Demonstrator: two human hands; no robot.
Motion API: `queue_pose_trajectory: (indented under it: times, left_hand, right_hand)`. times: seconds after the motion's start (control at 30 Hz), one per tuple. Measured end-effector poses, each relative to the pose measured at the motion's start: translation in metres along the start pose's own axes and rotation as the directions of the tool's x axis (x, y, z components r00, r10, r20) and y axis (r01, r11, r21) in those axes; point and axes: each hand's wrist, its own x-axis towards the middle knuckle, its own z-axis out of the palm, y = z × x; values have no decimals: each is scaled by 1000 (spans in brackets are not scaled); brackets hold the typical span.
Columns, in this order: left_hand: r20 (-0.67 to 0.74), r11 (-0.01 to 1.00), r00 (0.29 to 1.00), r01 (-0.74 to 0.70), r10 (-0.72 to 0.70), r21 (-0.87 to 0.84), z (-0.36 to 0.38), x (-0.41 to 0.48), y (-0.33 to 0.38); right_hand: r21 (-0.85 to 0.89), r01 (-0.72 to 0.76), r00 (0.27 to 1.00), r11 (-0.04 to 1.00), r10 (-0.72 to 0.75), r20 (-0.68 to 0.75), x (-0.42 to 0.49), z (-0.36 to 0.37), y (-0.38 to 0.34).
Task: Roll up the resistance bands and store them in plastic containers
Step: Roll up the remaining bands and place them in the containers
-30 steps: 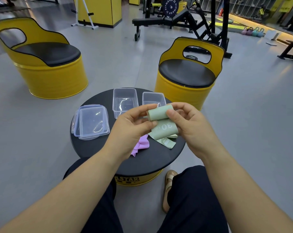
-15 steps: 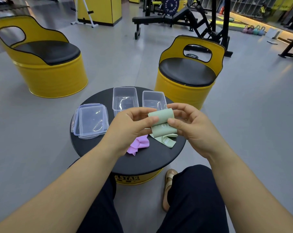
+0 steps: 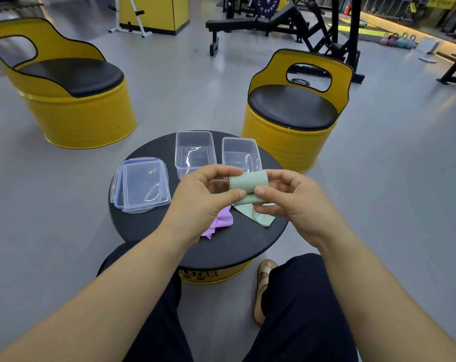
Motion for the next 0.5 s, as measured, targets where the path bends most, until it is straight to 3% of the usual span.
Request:
queue_pose_trajectory:
  times: [0.27, 0.5]
  left_hand:
    - [28, 997, 998, -57, 56, 46, 5, 0, -3]
    - [123, 996, 988, 94, -92, -8, 3, 0, -1]
  right_hand:
    - [9, 24, 998, 1000, -23, -62, 1, 4, 4]
    - [-25, 41, 999, 999, -42, -25, 1, -2, 5]
